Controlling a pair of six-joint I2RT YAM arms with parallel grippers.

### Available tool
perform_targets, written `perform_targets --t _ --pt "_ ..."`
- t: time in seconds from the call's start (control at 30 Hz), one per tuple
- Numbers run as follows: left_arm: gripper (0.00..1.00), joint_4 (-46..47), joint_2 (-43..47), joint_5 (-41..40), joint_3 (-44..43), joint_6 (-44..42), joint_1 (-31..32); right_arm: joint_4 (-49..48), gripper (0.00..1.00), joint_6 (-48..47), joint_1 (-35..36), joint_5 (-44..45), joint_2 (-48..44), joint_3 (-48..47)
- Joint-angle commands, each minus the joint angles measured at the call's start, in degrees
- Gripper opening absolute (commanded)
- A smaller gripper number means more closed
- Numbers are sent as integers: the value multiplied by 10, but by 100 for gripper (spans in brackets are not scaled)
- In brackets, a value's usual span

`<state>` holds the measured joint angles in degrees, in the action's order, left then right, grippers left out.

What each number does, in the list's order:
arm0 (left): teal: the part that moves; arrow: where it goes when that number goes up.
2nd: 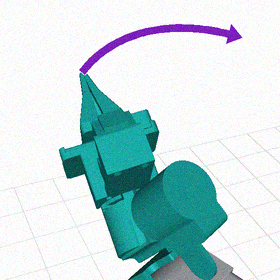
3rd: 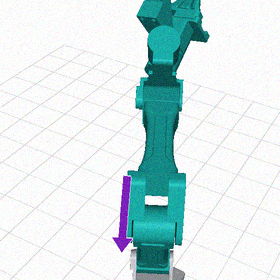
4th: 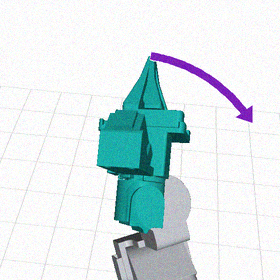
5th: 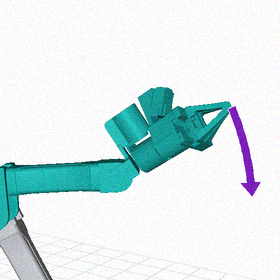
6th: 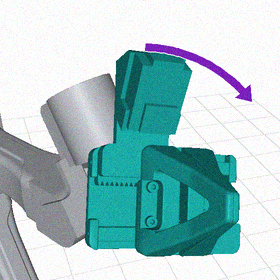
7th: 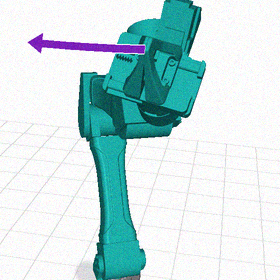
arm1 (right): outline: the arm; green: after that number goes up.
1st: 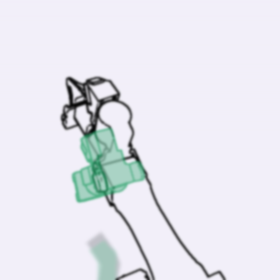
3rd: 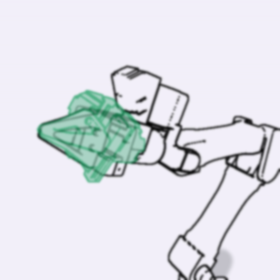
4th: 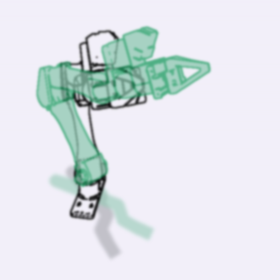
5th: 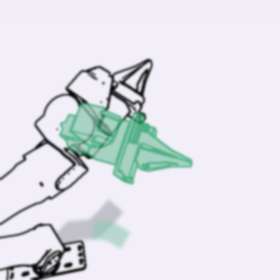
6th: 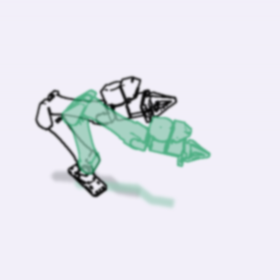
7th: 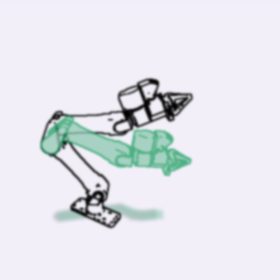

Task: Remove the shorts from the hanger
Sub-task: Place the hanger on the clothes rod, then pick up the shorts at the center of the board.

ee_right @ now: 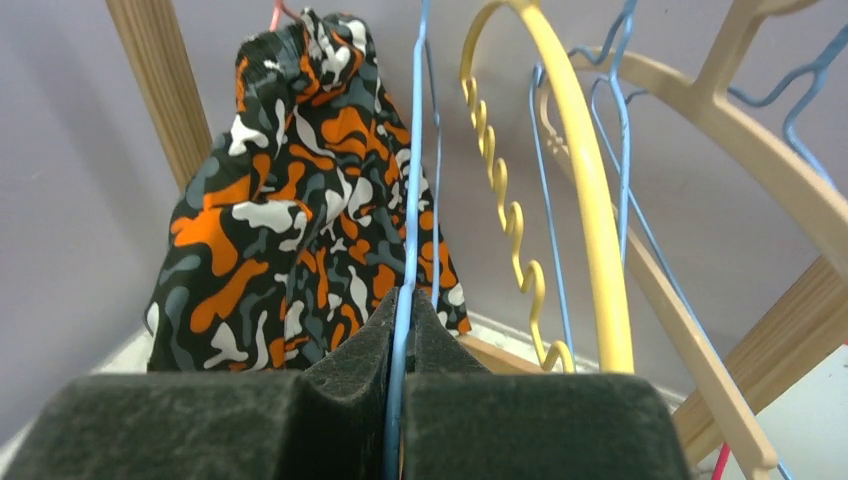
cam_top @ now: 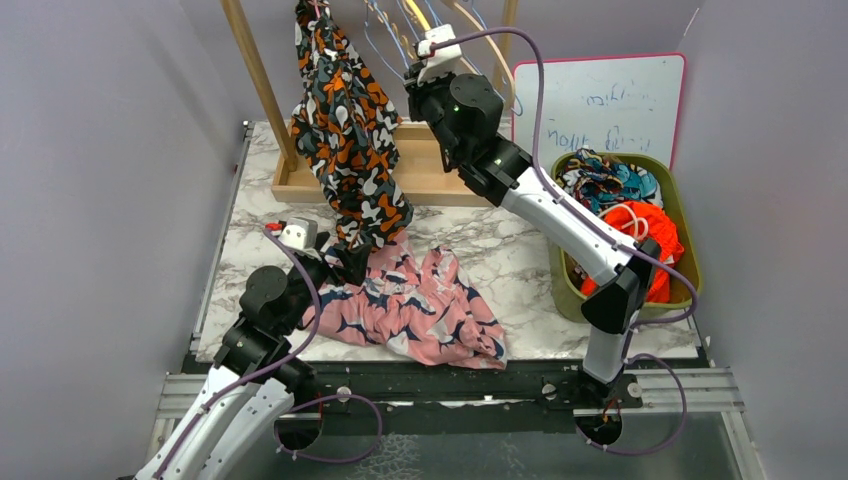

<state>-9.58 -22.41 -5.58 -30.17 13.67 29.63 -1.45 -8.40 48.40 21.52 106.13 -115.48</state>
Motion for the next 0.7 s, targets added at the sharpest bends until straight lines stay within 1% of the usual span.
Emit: perform_targets --t 0.0,0.03,0.07,0.1,0.13,0.17,0.2,0.23,0.27,0.37,0.43,0.5,0.53,0.67 --pt "99 -5 4 -1 -9 -3 -3 28 1 19 -2 -35 -17 11" --pt "99 -5 3 -1 -9 -3 -3 31 4 19 -2 -43 -19 15" --pt "99 -5 2 0 -10 -4 -3 36 10 18 -2 -51 -23 17" --pt "99 -6 2 0 -10 -4 -3 38 25 18 -2 -58 -27 20" --pt "99 -6 2 -1 -10 -4 -3 36 44 18 -2 -64 -33 27" --pt "99 -6 2 -2 -10 -4 -3 30 58 18 -2 -70 -40 36" --pt "99 -6 3 -3 -10 -4 -3 24 68 16 -2 -78 -47 45" --pt "99 -7 3 -3 -10 -4 -3 20 74 14 -3 -91 -54 57" --pt "99 -6 3 -4 -10 -4 -3 17 77 15 -3 -102 -63 65" --pt "99 -7 2 -6 -10 -5 -3 -8 83 26 -2 -129 -103 119" --pt "99 -8 1 -7 -10 -5 -3 -32 85 37 -3 -146 -141 172" --pt "99 -9 -1 -8 -10 -5 -4 -60 94 59 -3 -141 -181 232" --pt "99 -10 -2 -8 -10 -5 -3 -63 95 70 -3 -138 -199 257" --pt "99 -11 -7 -9 -11 -5 -3 -16 98 109 -3 -179 -261 342"
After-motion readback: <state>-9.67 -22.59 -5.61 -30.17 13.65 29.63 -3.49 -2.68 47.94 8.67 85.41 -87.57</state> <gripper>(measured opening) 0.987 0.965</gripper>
